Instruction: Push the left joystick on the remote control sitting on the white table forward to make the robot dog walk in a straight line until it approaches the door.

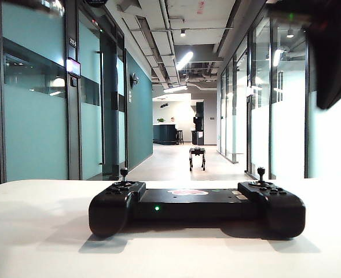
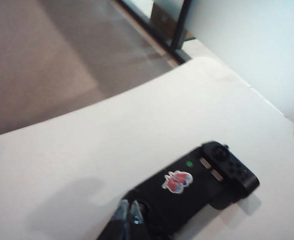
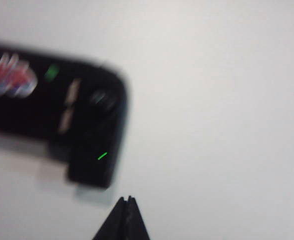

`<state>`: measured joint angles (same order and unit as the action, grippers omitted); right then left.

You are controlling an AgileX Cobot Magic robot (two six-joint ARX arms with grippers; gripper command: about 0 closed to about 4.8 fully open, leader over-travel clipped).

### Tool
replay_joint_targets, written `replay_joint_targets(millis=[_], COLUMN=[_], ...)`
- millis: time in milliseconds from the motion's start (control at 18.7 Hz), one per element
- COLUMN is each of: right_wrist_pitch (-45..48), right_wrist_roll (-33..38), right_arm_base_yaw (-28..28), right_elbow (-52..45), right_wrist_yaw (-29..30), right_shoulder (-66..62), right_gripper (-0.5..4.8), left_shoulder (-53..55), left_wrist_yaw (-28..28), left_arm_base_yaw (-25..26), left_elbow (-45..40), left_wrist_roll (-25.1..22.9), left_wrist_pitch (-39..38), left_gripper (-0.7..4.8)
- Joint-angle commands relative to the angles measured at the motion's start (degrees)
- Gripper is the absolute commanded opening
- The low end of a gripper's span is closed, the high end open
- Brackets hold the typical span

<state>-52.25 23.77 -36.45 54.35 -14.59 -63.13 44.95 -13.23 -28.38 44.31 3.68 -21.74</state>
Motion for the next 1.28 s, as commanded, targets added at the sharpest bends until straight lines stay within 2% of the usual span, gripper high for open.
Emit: replay_joint_targets(millis=[54,268,589,910,1070,1285], right_wrist_pitch=[6.73,17.55,17.84,17.81,17.81,17.84], right_wrist_roll=[-5.29,-9.07,-8.92,-8.92,-8.92,-8.92], right_arm_base_yaw=[-0.15,-0.13,-0.04,-0.04,-0.02,-0.02], right_elbow=[-1.14,-5.33,-5.57,-5.57,-5.57,-5.57], right_wrist_yaw=[-3.43,-3.43,-3.41,-3.39,-3.43,-3.41], right_shoulder=[4.50,10.29,10.99,10.97,10.97,10.97], right_gripper=[-0.01,-0.01,0.00,0.00,0.00,0.00], left_shoulder=[-2.62,-5.73,-12.28,-21.51,-24.06,-24.57], left_wrist_yaw=[1.31,3.98,9.99,10.69,13.31,13.46], left_arm_base_yaw=[-1.95,-2.19,-2.19,-2.19,-2.19,-2.19], left_elbow=[-5.01,-11.13,-18.80,-26.14,-27.56,-27.67], left_wrist_roll=[-0.22,-0.24,-0.42,-0.42,-0.48,-0.66], left_wrist_pitch=[6.93,12.79,19.30,23.67,24.17,26.47], left_gripper=[-0.05,-0.05,-0.05,-0.05,-0.05,-0.05])
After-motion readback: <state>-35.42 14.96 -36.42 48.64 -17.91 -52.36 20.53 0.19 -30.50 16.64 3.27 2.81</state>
